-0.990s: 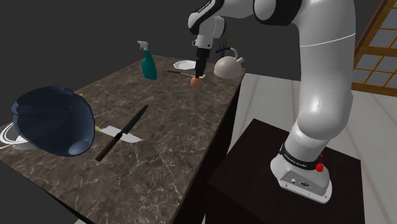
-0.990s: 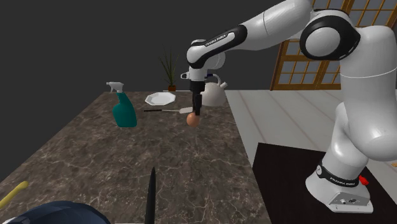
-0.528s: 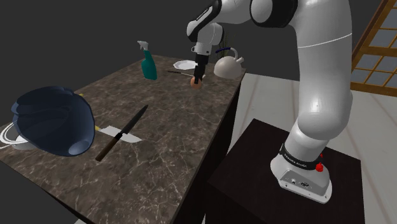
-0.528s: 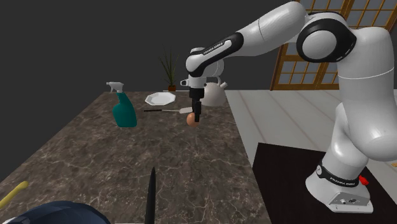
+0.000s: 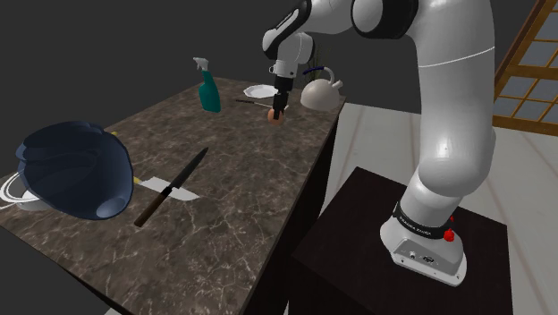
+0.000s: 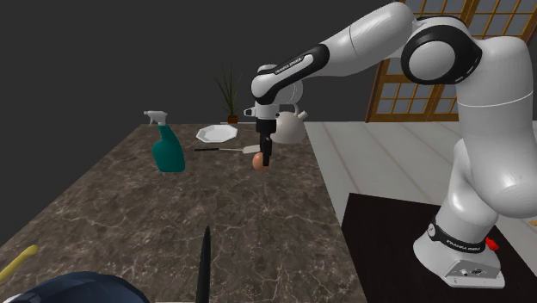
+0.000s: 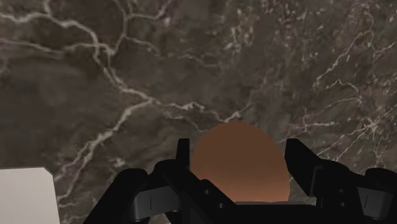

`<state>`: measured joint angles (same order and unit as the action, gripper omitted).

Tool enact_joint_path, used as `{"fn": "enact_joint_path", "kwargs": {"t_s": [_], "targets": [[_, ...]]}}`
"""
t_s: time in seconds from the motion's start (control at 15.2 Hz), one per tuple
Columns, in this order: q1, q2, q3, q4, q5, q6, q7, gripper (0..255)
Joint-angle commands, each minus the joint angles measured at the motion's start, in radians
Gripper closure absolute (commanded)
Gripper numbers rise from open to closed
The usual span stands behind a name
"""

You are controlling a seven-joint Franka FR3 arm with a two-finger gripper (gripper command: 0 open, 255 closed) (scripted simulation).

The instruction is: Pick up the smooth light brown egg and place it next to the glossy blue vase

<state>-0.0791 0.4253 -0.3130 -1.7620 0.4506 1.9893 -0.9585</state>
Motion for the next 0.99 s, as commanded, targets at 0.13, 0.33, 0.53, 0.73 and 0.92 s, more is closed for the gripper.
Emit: {"fn": "enact_joint_path", "kwargs": {"t_s": [0.13, 0.33, 0.53, 0.73, 0.92], "targets": [[0.000, 0.000, 0.000, -0.001, 0.000, 0.000, 0.000, 255], [0.000, 0.000, 0.000, -0.001, 0.000, 0.000, 0.000, 255], [0.001, -0.006, -0.001, 0.004, -0.004, -0.010, 0.004, 255], [0.002, -0.025, -0.006, 0.018, -0.014, -0.039, 0.018, 255], [0.003, -0.042, -0.009, 0.034, -0.024, -0.070, 0.030, 255]]}}
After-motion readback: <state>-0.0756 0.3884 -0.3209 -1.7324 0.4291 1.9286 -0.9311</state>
